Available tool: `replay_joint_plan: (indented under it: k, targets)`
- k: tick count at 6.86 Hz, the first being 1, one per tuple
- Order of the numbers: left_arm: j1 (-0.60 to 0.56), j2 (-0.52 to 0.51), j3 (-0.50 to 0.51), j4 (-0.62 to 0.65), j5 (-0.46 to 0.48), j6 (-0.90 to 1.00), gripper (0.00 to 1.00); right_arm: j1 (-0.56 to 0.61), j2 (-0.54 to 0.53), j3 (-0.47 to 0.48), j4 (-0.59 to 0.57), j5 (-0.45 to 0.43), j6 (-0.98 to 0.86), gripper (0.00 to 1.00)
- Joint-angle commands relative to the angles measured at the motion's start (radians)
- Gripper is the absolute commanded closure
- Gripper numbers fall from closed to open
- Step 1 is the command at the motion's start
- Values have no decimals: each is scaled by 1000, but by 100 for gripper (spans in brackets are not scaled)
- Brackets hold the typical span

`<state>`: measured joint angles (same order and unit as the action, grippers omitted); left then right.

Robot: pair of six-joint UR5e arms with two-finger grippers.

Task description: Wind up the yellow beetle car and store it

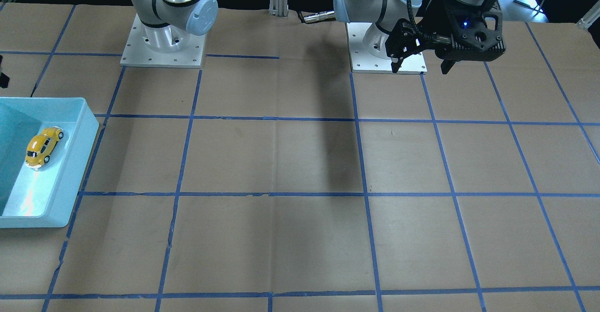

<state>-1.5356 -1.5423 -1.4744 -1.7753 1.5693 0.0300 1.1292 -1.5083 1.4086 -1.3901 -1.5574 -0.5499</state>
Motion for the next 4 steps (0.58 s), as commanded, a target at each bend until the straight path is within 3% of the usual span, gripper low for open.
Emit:
replay_joint_plan:
  k: [1, 2, 4]
  targets:
    - [-5, 1, 0, -1, 5, 2, 0, 250, -26, 1, -6, 11, 283, 0]
    - [-5, 2, 0, -1, 5, 10, 0, 336, -18, 25, -83, 29, 330, 0]
    - [-5, 5, 0, -4, 6, 14, 0, 388, -38, 114, -238, 36, 433, 0]
